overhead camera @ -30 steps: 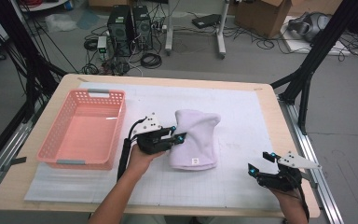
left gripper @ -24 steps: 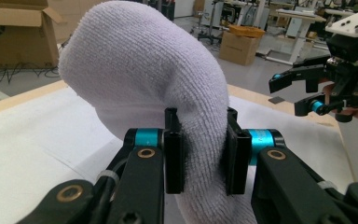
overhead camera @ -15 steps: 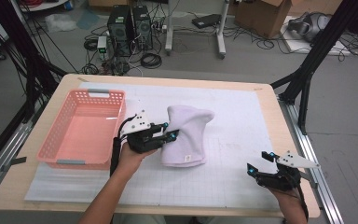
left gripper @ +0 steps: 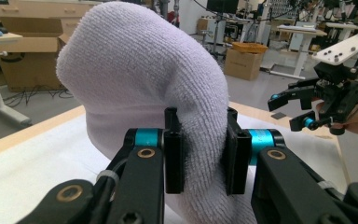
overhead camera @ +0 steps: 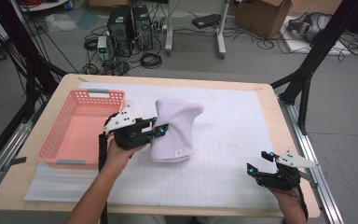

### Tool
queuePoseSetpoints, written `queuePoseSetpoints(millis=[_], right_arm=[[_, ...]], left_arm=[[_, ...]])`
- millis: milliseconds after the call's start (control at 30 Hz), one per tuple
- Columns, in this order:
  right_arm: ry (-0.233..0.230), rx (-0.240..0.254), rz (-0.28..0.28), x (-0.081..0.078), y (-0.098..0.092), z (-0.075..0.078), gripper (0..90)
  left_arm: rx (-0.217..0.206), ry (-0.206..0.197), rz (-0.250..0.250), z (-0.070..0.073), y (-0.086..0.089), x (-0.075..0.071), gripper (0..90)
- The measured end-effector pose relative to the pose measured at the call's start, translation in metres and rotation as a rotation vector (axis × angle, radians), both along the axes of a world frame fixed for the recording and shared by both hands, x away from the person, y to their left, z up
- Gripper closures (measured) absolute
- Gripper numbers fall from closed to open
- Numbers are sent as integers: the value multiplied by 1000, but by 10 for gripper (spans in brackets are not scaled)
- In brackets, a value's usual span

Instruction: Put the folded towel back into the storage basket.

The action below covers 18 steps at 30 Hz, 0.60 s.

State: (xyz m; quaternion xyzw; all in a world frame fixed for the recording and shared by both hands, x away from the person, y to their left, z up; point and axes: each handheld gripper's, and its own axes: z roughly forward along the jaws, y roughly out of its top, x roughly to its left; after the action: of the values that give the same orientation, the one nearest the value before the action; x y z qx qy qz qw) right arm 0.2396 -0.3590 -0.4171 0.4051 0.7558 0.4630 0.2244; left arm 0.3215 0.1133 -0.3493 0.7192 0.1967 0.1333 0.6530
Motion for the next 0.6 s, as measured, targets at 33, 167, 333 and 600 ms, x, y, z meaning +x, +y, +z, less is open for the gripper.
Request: queuePoseSetpoints(millis=[33, 167, 333, 600], right_arm=[[2, 2, -2, 0, 0, 0, 215], [2, 2, -2, 0, 0, 0, 215], [-2, 0, 2, 0, 2, 0, 215], [-5, 0, 1, 1, 3, 1, 214]], left_arm=[[-1, 0, 1, 1, 2, 0, 742], [-3, -10, 15, 8, 17, 1, 742], [-11, -27, 33, 14, 33, 0, 742], [-26, -41, 68, 26, 62, -2, 742]])
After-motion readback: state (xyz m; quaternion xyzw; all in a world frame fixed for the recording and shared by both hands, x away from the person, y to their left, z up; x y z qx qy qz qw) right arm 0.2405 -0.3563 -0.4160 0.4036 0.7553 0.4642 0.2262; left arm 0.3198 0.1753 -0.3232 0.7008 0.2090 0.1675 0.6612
